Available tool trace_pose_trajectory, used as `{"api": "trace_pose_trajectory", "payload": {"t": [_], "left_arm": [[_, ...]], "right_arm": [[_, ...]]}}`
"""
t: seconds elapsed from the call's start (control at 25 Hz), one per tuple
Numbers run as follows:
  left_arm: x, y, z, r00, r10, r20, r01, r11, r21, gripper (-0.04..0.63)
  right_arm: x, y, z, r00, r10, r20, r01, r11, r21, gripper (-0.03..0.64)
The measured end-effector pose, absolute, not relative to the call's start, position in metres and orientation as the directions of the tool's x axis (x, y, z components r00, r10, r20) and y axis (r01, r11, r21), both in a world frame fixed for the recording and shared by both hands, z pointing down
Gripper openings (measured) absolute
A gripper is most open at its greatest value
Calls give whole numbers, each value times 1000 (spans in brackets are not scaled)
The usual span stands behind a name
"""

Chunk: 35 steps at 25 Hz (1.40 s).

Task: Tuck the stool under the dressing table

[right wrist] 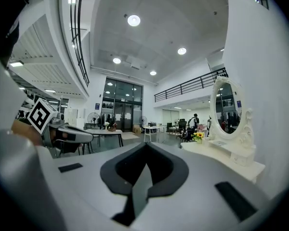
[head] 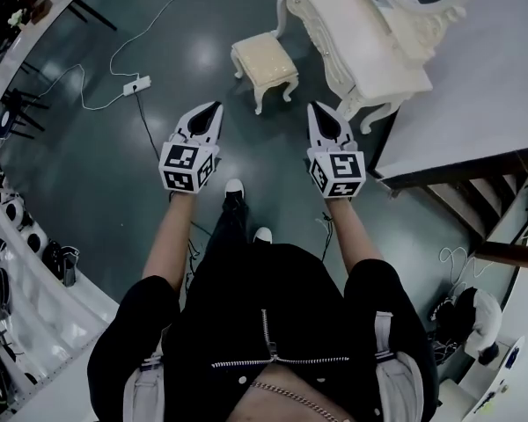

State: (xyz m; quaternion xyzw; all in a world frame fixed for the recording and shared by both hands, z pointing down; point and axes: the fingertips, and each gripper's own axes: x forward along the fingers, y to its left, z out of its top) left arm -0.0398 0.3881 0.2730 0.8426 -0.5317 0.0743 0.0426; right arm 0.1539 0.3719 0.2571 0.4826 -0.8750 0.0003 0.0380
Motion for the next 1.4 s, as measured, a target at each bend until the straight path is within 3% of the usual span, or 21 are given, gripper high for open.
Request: {"api": "trace_pose_trajectory", "payload": {"t": [0.84, 1.4], "left_arm": [[-86, 139, 278, 562, -806, 186, -821, -571, 8, 21], [-86, 13, 300, 558, -801, 216, -826, -562, 50, 21]], "right_arm": [[92, 146, 252, -417, -905, 81, -907, 421, 34, 6], [92, 19, 267, -427, -899, 94, -901, 432, 37, 6]]}}
